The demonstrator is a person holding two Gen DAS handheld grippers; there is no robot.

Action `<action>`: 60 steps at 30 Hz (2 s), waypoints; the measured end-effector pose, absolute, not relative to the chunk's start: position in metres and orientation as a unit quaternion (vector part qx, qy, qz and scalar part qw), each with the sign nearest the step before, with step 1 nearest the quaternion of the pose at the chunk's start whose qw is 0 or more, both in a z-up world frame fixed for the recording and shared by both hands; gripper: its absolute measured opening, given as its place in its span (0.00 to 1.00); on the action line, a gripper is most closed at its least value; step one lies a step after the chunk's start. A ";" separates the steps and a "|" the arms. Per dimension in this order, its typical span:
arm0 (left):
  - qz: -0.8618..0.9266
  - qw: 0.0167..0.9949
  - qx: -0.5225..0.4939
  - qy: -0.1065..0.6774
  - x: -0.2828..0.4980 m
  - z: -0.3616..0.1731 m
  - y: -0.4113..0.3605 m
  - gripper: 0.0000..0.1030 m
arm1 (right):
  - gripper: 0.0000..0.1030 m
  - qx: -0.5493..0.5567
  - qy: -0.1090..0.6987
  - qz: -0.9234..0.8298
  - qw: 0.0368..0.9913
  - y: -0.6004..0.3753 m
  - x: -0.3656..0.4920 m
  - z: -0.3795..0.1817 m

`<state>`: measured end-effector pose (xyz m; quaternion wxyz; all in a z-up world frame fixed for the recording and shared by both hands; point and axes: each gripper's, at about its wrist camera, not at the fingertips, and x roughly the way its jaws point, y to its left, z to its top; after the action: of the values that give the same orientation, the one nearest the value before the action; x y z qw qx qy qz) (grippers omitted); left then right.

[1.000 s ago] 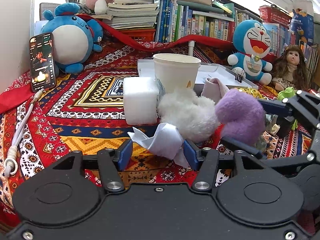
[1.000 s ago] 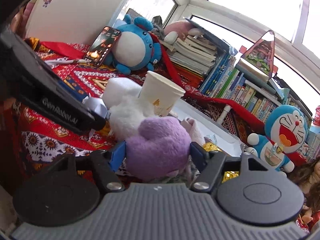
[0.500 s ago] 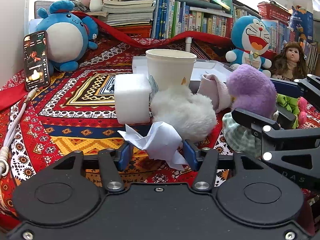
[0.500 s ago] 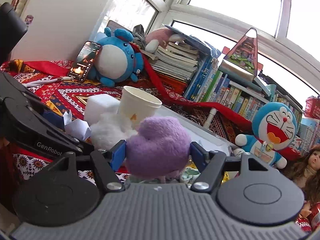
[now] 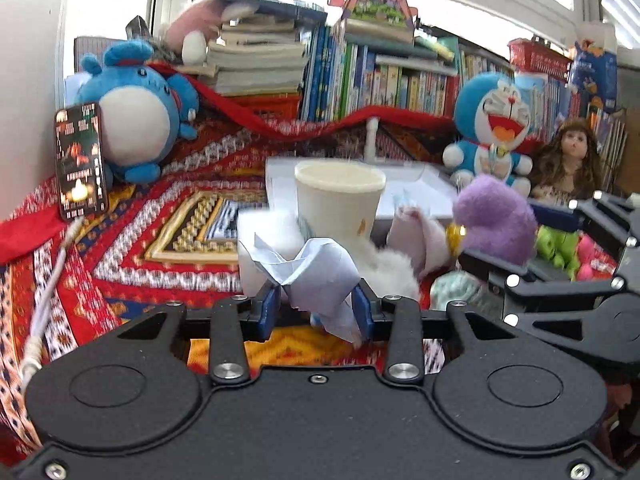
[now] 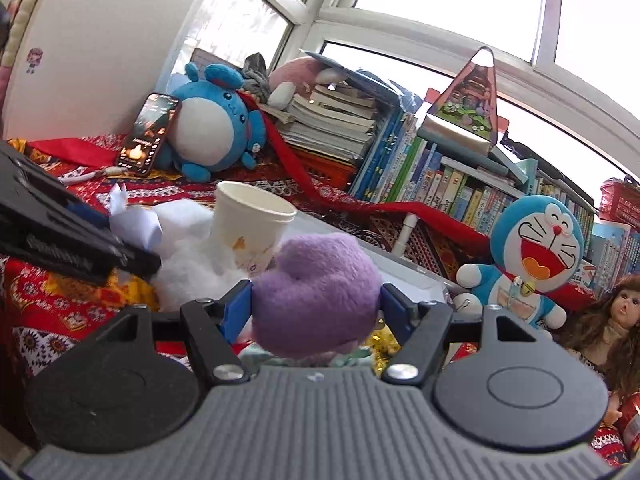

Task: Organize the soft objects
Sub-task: 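Lift the paper in left tool while right tool carries the lavender plush toward the tray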

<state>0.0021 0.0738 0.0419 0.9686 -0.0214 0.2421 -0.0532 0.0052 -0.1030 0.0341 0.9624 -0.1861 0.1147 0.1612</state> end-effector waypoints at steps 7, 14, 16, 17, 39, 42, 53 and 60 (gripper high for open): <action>-0.059 0.974 -0.019 0.218 0.017 0.074 0.078 0.36 | 0.72 -0.162 0.120 0.138 0.970 -0.118 0.019 0.046; -0.067 0.973 -0.040 0.217 0.045 0.098 0.088 0.36 | 0.72 -0.138 0.128 0.117 0.975 -0.133 0.036 0.058; -0.067 0.973 -0.043 0.215 0.052 0.104 0.089 0.36 | 0.72 -0.134 0.127 0.112 0.976 -0.137 0.040 0.062; -0.066 0.974 -0.044 0.212 0.056 0.107 0.090 0.36 | 0.72 -0.133 0.127 0.110 0.977 -0.139 0.042 0.064; -0.129 0.949 -0.057 0.281 0.172 0.152 0.075 0.36 | 0.72 -0.048 0.186 0.092 0.977 -0.186 0.124 0.107; -0.130 0.943 -0.060 0.302 0.195 0.153 0.071 0.36 | 0.72 -0.023 0.207 0.096 0.973 -0.193 0.141 0.108; -0.131 0.900 -0.022 0.415 0.278 0.124 0.063 0.36 | 0.72 0.051 0.296 0.104 0.948 -0.204 0.194 0.085; -0.132 0.874 -0.036 0.467 0.314 0.092 0.064 0.36 | 0.72 0.055 0.330 0.105 0.936 -0.200 0.216 0.066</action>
<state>0.3139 0.0644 0.0920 0.8736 -0.0356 0.4671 -0.1316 0.2161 -0.1996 0.0663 0.9363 0.0548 0.3305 0.1050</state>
